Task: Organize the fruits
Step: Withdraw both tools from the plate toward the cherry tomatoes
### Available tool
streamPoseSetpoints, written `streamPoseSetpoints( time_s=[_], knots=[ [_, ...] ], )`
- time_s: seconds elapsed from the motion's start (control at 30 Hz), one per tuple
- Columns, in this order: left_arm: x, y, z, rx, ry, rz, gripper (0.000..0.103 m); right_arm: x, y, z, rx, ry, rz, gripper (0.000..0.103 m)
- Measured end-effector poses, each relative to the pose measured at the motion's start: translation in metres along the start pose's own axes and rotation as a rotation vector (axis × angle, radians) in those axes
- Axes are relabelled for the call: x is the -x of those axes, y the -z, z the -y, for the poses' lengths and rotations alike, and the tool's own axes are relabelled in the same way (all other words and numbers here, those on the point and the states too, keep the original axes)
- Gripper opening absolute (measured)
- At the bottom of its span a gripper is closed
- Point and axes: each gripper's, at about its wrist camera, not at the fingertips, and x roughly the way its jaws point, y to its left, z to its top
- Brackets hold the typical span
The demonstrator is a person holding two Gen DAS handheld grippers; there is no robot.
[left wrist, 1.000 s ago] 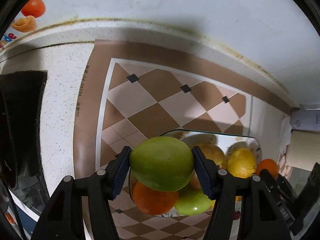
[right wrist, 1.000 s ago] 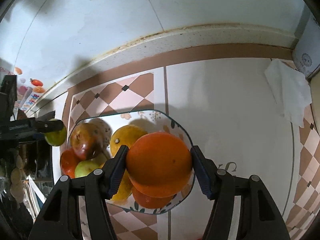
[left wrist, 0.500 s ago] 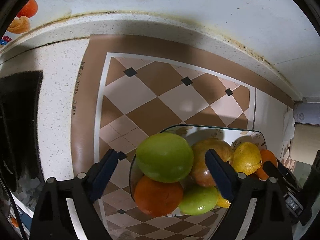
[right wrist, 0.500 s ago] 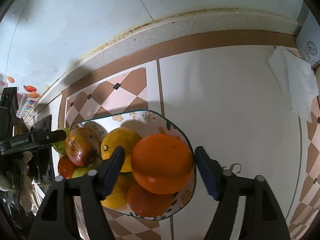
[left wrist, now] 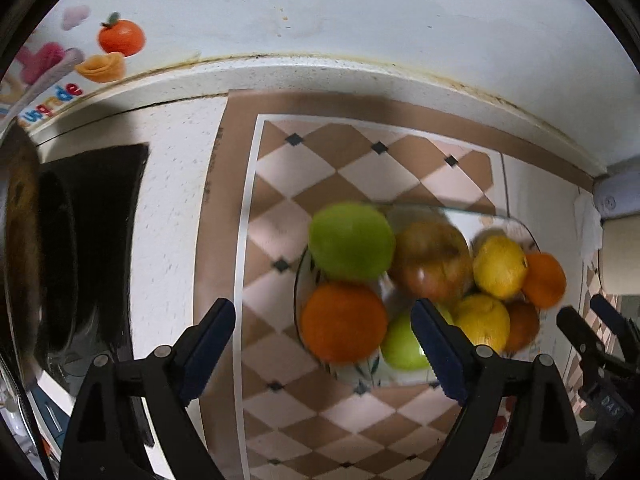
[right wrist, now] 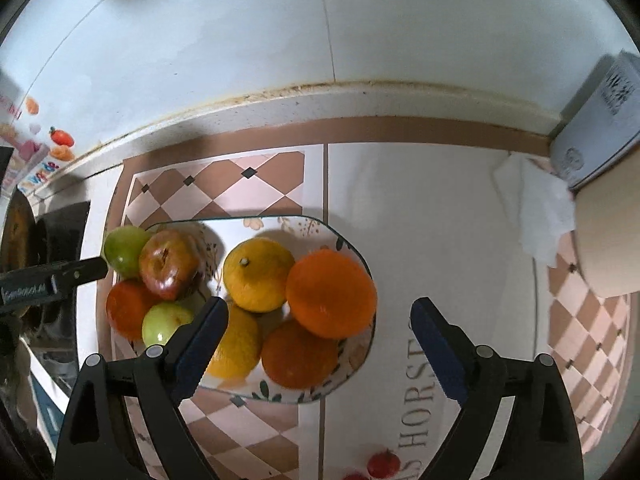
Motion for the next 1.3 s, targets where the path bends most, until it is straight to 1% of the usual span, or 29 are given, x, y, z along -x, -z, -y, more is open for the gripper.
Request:
streamPoseSetpoints(
  time_s=[0.1,0.13,0.2,0.3,0.53,0.7,0.93,1.03,1.3],
  knots=[
    [0.015,0.023,0.004,-0.015,-0.021,0.041,0.09,0.01,0.012,-0.001,0.005,0.004,0.005,0.095],
    [0.019,0.026,0.007,-0.018,-0.027,0.055,0.09,0.014,0.016,-0.002,0.008,0.002,0.006,0.095],
    [0.033,0.04,0.008,-0.016,-0.034,0.106,0.09,0.022,0.026,-0.002,0.015,0.005,0.013,0.095],
    [0.05,0.061,0.009,-0.011,-0.034,0.171,0.09,0.039,0.041,-0.005,0.03,0.015,0.045,0.095],
    [0.087,0.103,0.016,-0.021,-0.037,0.292,0.09,0.083,0.073,-0.015,0.056,0.019,0.13,0.095],
    [0.109,0.133,0.019,-0.023,-0.01,0.345,0.09,0.117,0.096,-0.022,0.068,0.013,0.185,0.095],
    [0.137,0.165,0.025,-0.038,0.001,0.418,0.09,0.165,0.126,-0.023,0.063,0.013,0.269,0.095],
    [0.149,0.177,0.025,-0.045,0.008,0.449,0.09,0.179,0.137,-0.024,0.059,0.011,0.293,0.095],
    [0.183,0.206,0.029,-0.07,0.0,0.54,0.09,0.219,0.17,-0.021,0.033,-0.008,0.355,0.095]
  ],
)
